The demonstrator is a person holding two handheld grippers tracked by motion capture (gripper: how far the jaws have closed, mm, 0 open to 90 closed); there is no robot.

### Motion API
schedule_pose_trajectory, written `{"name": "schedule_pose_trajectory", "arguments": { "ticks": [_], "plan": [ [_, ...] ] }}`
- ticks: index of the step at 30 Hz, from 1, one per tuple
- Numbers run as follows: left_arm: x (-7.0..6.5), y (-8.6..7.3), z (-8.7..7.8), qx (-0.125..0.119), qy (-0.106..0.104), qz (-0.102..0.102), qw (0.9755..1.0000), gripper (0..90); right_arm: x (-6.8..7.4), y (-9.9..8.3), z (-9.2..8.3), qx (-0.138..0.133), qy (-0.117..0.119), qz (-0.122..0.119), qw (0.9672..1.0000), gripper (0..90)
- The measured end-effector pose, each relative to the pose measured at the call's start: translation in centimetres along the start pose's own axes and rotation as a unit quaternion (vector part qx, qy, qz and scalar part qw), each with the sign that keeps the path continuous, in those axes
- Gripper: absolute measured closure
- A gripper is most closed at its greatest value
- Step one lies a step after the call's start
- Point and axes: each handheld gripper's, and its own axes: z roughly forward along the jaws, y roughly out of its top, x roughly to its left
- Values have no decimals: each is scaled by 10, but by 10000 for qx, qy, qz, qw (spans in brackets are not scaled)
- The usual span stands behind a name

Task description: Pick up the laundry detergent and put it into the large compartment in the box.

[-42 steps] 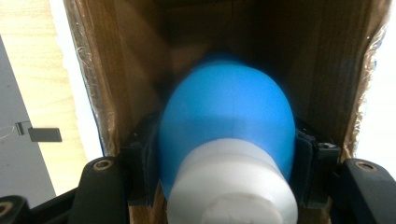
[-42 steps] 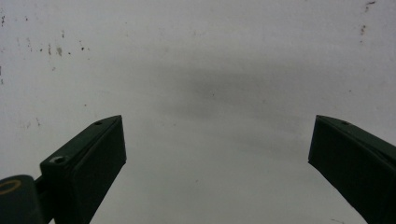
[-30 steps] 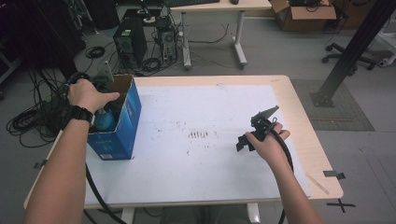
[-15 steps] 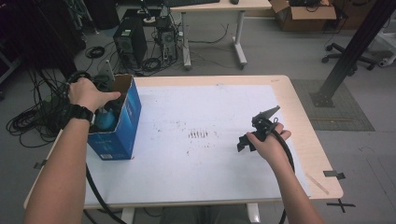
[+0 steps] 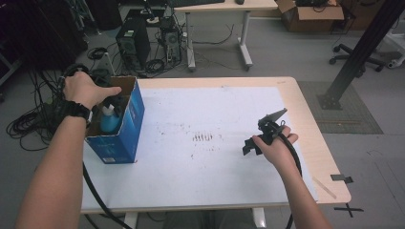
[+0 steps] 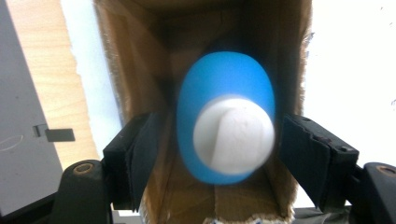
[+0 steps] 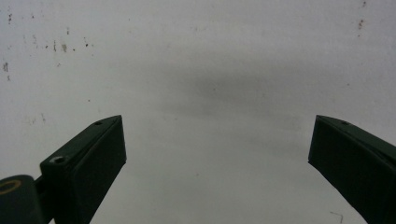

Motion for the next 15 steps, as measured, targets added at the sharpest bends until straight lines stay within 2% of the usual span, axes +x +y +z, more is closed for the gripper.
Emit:
{"name": "schedule_pose_trajectory", "arguments": {
  "ticks": [5,7,8,15],
  "plan": [
    [-9,-2,-19,-175,-46,117,9998,245,-1,-1,-4,-57,21,-5,10000,41],
    [-11,-2,-22,-218,-60,132,9997,222,0,-1,-5,-65,28,10,10000,41],
    [-18,-3,-30,-330,-83,172,9993,216,0,-1,-6,-73,29,11,10000,41],
    [-49,-4,-48,-528,-214,431,9974,179,-2,-1,-10,-105,69,-6,9999,41]
  ]
}}
